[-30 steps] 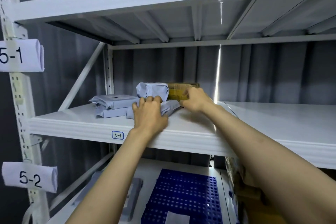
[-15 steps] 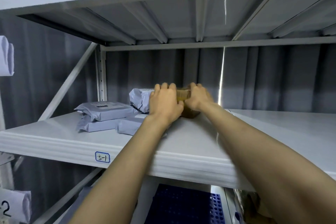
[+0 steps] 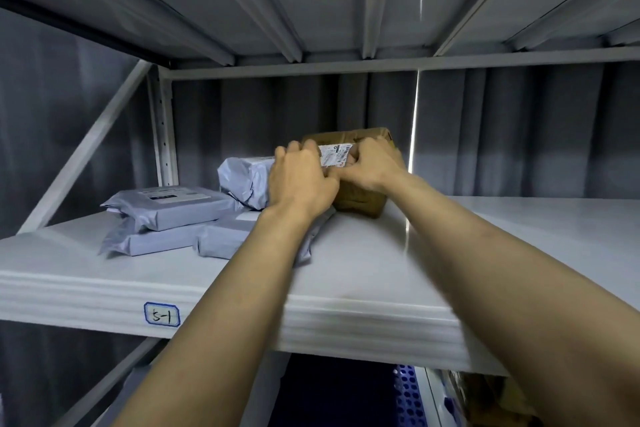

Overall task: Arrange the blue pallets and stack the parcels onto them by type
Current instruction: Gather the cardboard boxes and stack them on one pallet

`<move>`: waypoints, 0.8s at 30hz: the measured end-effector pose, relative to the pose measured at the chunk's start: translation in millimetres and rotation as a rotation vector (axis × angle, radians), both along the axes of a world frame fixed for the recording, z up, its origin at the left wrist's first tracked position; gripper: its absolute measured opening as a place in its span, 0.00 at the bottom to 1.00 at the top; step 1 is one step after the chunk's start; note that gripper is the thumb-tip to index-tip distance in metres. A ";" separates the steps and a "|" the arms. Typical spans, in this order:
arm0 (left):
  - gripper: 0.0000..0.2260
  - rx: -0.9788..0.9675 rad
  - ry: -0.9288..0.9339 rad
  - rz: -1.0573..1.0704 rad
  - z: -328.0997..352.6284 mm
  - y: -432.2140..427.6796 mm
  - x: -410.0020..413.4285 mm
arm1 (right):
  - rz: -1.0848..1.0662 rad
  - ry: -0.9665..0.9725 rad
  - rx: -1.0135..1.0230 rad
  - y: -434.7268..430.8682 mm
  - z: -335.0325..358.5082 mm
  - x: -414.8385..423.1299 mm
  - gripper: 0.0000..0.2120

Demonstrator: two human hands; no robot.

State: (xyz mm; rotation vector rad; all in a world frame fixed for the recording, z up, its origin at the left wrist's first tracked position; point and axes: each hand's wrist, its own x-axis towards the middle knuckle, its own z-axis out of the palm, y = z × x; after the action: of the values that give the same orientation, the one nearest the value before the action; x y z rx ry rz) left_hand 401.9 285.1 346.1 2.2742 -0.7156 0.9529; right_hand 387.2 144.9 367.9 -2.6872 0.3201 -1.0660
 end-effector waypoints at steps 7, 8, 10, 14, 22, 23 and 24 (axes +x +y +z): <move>0.16 -0.010 0.025 -0.021 -0.9 2.7 -2.1 | -0.109 0.143 -0.193 -0.4 -5.8 -6.7 0.33; 0.16 -0.012 0.025 -0.024 -1.2 3.0 -2.2 | -0.141 0.124 -0.205 -1.7 -5.7 -6.6 0.33; 0.16 -0.011 0.027 -0.027 -2.0 3.6 -2.2 | -0.197 0.073 -0.224 -4.1 -4.2 -7.7 0.29; 0.15 -0.018 0.024 -0.032 -2.4 4.0 -3.1 | -0.228 -0.032 -0.188 -6.3 1.4 -15.7 0.13; 0.15 -0.032 0.010 -0.052 -3.7 3.8 -4.2 | -0.163 -0.182 0.126 -18.2 12.9 -28.4 0.14; 0.16 -0.034 0.010 -0.053 -3.9 3.7 -4.2 | -0.165 -0.162 0.184 -23.6 12.4 -28.3 0.13; 0.16 -0.035 0.011 -0.055 -3.9 3.7 -4.4 | -0.173 -0.120 0.239 -28.0 11.5 -29.0 0.14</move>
State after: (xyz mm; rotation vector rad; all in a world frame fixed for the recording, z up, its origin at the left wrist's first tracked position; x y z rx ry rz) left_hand 397.5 288.8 342.2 2.2160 -0.7479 0.9198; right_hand 358.1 116.9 379.3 -2.4081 0.6241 -1.1498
